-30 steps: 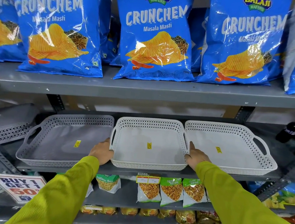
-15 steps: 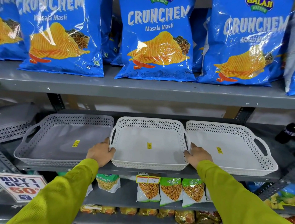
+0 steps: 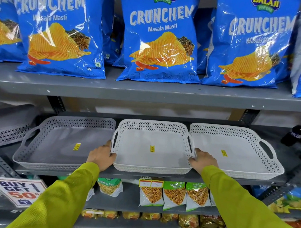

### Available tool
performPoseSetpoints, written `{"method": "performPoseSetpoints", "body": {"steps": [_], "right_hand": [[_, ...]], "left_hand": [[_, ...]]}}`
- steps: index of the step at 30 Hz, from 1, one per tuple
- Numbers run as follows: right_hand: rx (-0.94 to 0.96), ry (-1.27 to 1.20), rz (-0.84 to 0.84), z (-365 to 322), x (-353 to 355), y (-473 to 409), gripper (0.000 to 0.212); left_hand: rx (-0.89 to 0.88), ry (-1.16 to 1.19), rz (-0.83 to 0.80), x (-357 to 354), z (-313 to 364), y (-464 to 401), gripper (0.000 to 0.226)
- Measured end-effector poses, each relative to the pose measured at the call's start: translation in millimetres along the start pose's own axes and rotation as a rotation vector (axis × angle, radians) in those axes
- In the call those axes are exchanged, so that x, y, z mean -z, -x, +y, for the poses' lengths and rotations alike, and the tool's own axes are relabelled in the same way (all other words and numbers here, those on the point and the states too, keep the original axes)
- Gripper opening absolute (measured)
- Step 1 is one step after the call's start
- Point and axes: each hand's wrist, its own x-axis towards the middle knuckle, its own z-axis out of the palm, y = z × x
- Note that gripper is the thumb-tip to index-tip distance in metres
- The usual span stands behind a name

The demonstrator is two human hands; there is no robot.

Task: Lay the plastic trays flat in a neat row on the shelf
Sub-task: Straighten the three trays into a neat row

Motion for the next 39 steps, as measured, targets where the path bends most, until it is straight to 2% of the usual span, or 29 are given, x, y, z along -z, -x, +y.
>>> {"method": "performPoseSetpoints", "body": {"steps": [8, 13, 39], "right_hand": [[-0.004, 0.002, -0.002, -0.3, -0.1, 0.8, 0.046], [0.002, -0.005, 0.002, -0.3, 0.0, 0.0, 0.040], [0.003, -0.008, -0.001, 1.7, -0.9, -2.6, 0.036]], "left_hand": [[0.000, 0.003, -0.006, 0.9, -0.4, 1.2, 0.050], [-0.002, 0.011, -0.011, 1.7, -1.0, 1.4, 0.054], [0.000, -0.022, -0.019, 1.9, 1.5, 3.6, 0.050]]}}
